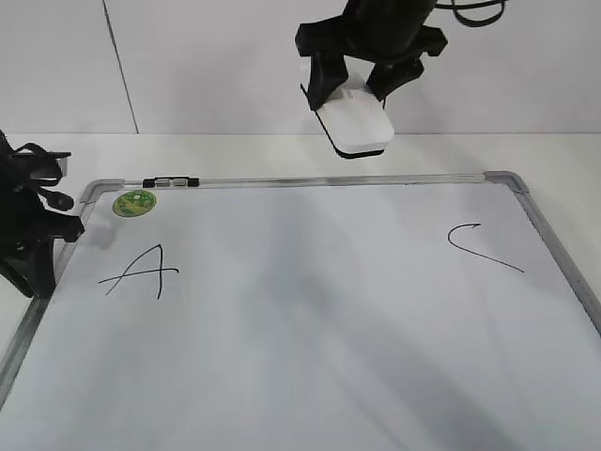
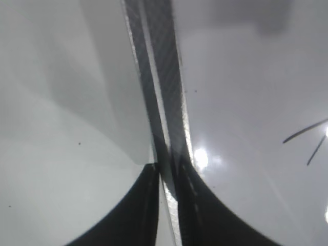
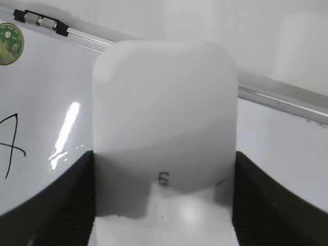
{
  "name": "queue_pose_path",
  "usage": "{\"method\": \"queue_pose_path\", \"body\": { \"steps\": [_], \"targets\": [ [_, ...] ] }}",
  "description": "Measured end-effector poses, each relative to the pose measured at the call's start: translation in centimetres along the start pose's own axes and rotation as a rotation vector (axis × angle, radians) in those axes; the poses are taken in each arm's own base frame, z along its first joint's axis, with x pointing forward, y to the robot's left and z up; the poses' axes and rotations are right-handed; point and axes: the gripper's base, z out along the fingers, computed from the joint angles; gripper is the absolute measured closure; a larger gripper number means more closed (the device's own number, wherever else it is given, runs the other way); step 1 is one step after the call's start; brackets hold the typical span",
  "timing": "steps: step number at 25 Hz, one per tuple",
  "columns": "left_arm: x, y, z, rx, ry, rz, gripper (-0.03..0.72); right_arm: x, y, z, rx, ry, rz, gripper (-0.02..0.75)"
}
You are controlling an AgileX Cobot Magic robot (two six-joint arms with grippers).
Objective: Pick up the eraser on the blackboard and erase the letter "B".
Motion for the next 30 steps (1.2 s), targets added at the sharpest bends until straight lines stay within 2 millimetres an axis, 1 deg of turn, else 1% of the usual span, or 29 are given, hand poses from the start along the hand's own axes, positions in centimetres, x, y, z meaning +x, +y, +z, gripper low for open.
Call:
{"method": "queue_pose_path", "body": {
  "steps": [3,6,8,9,10,14,17,20,21,24,26,28,30],
  "targets": [
    [-0.1,0.0,0.1,-0.001,-0.004,0.000,0.601,1.4,0.2,-2.4,0.000,0.006,0.000,0.206],
    [-0.2,0.0,0.4,0.001,-0.002,-0.002,0.601,3.7,-0.1,-3.0,0.015,0.068,0.004,0.206],
    [-0.4,0.0,0.4,0.002,-0.009,-0.003,0.600,5.8,-0.3,-3.0,0.027,0.130,0.009,0.206],
    [-0.4,0.0,0.3,0.002,-0.013,-0.003,0.600,6.4,-0.4,-3.2,0.028,0.143,0.010,0.206],
    [-0.5,0.0,0.4,0.002,-0.017,-0.003,0.600,7.9,-0.5,-3.0,0.033,0.185,0.018,0.206],
    [-0.8,0.0,0.1,0.007,-0.035,-0.003,0.598,11.8,-1.0,-3.2,0.052,0.277,0.052,0.206],
    [-1.2,-0.1,-0.1,0.008,-0.047,-0.002,0.598,15.4,-1.2,-4.0,0.069,0.315,0.112,0.206],
    [-1.3,-0.1,-0.1,0.010,-0.052,-0.002,0.598,17.5,-1.6,-4.7,0.104,0.310,0.151,0.206],
    [-1.3,-0.1,-0.1,0.010,-0.052,-0.002,0.598,18.4,-1.9,-4.7,0.130,0.317,0.167,0.206],
    [-1.4,-0.1,0.0,0.011,-0.053,-0.001,0.598,19.9,-3.0,-4.4,0.187,0.334,0.205,0.206],
    [-1.4,-0.1,0.0,0.011,-0.053,-0.001,0.598,20.7,-4.2,-4.3,0.210,0.347,0.256,0.206],
    [-1.4,-0.1,0.0,0.011,-0.053,-0.001,0.598,21.0,-5.4,-4.5,0.225,0.344,0.297,0.206],
    [-1.4,-0.1,0.0,0.010,-0.055,-0.001,0.598,21.3,-7.2,-5.0,0.243,0.335,0.347,0.206]
  ]
}}
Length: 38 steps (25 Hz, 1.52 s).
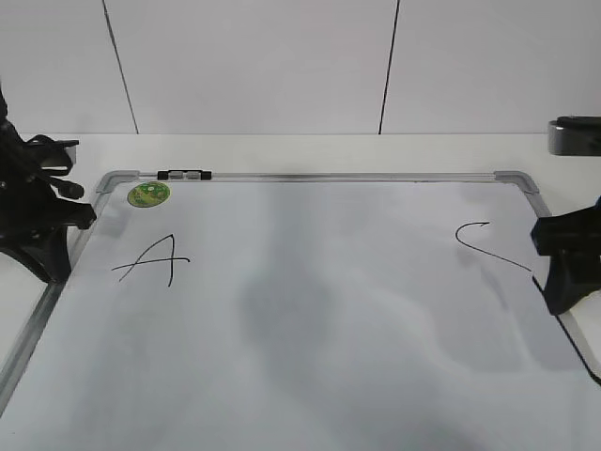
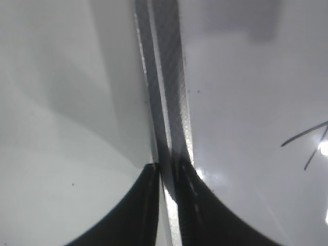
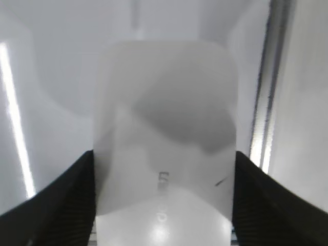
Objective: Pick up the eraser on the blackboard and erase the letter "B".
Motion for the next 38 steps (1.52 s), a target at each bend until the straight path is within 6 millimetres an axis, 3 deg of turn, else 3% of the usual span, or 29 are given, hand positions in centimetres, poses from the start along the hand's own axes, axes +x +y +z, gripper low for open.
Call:
{"method": "queue_pose_path", "body": {
  "steps": [8,13,20,27,38],
  "targets": [
    [0.0,0.0,0.0,0.000,-0.004,0.000,0.598,-1.5,-4.8,0.3,-0.041,-0.069,0.045,0.206],
    [-0.1,0.0,0.0,0.000,-0.006,0.000,0.598,-2.6,-6.7,1.5,-0.103,-0.080,0.056,0.206],
    [-0.1,0.0,0.0,0.002,-0.010,-0.002,0.598,-4.6,-6.8,4.1,-0.125,-0.034,0.026,0.206],
    [-0.1,0.0,0.0,0.002,-0.012,-0.002,0.598,-7.1,-6.9,4.7,-0.123,-0.053,0.012,0.206],
    [-0.2,0.0,0.0,0.003,-0.018,-0.003,0.598,-7.3,-7.0,5.8,-0.117,-0.021,0.003,0.206]
  ]
}}
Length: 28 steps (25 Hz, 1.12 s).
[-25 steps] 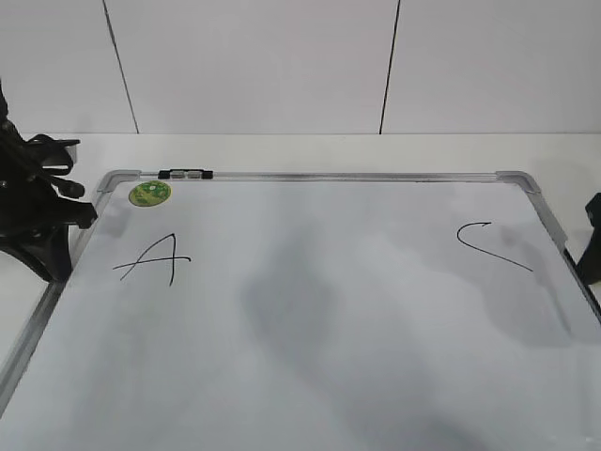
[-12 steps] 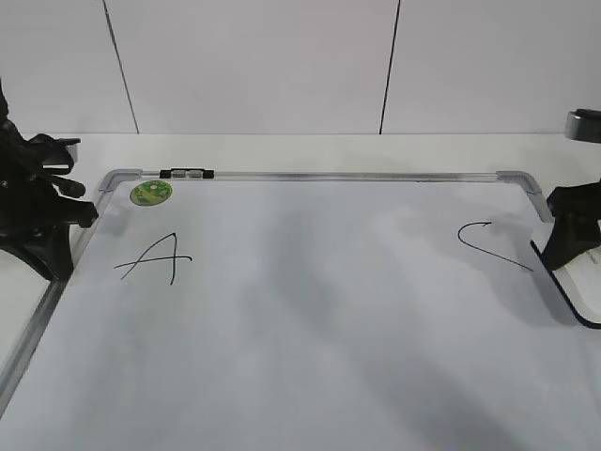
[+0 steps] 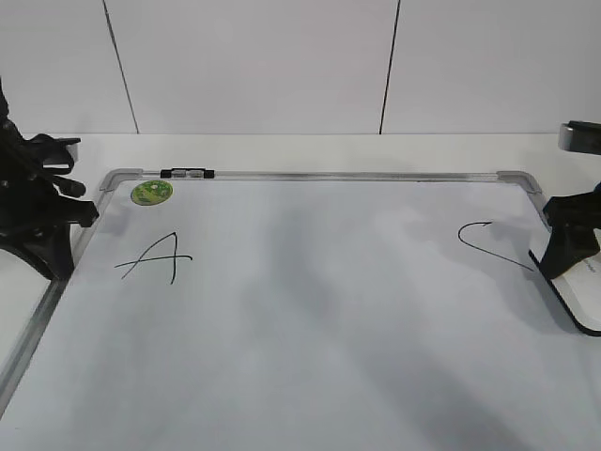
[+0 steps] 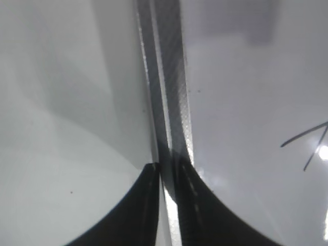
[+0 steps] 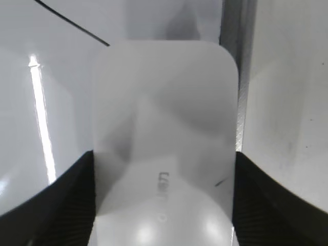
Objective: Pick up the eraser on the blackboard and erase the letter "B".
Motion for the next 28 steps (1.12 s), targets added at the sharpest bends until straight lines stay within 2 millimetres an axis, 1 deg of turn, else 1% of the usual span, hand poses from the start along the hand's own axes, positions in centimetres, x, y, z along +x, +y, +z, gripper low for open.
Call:
{"method": "queue_pose_path", "body": {
  "steps": [18,20,24,28],
  "targets": [
    [0.0,0.0,0.0,0.000,-0.002,0.000,0.598,-0.3,-0.3,0.0,0.029,-0.037,-0.022,0.206],
    [0.0,0.0,0.0,0.000,-0.003,0.000,0.598,-0.5,-0.3,0.3,0.029,-0.035,-0.021,0.206],
    [0.0,0.0,0.0,0.000,-0.003,0.000,0.598,-0.7,-0.5,1.9,0.026,0.007,-0.015,0.206],
    [0.0,0.0,0.0,0.000,-0.003,0.000,0.598,-0.8,-0.5,2.2,0.022,0.015,-0.011,0.206]
  ]
}}
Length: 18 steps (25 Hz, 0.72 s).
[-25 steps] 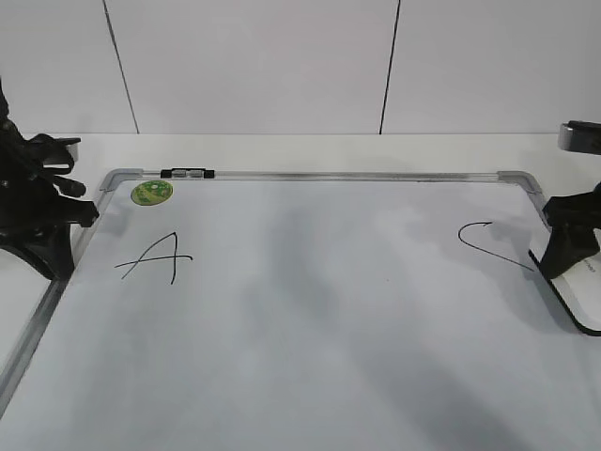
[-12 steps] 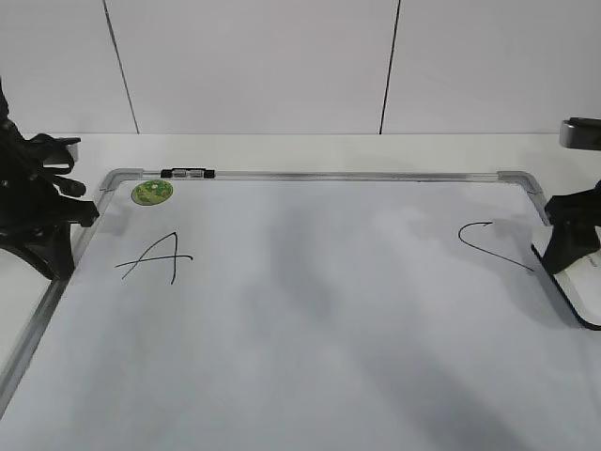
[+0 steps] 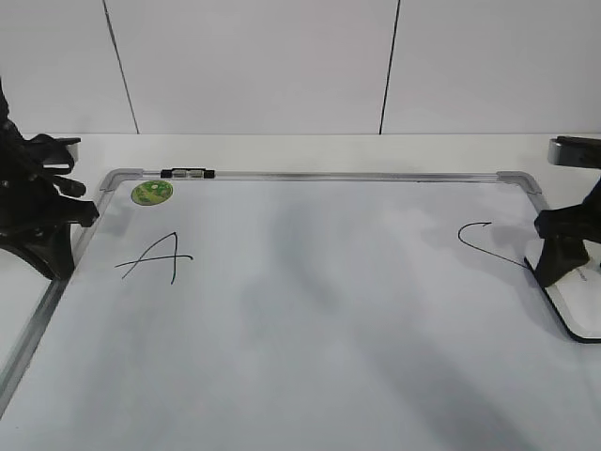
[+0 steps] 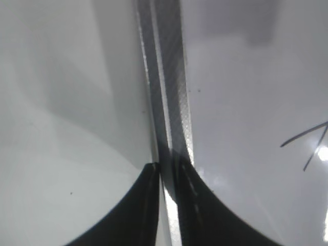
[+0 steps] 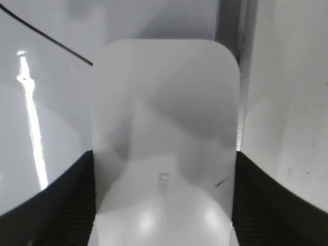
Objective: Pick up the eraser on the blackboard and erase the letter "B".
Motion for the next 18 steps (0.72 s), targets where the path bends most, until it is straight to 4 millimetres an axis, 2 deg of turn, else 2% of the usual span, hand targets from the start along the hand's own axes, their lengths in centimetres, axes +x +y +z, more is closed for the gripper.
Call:
{"method": "queue_pose_path", "body": {
  "steps": [6,11,18],
  "targets": [
    [0.00,0.00,0.00,0.000,0.000,0.000,0.598,0.02,0.00,0.00,0.000,0.002,0.008,0.192],
    [0.00,0.00,0.00,0.000,0.000,0.000,0.598,0.22,0.02,0.31,-0.006,0.036,0.018,0.109],
    [0.00,0.00,0.00,0.000,0.000,0.000,0.598,0.18,0.12,-0.49,-0.011,0.084,0.014,0.106]
  ]
}}
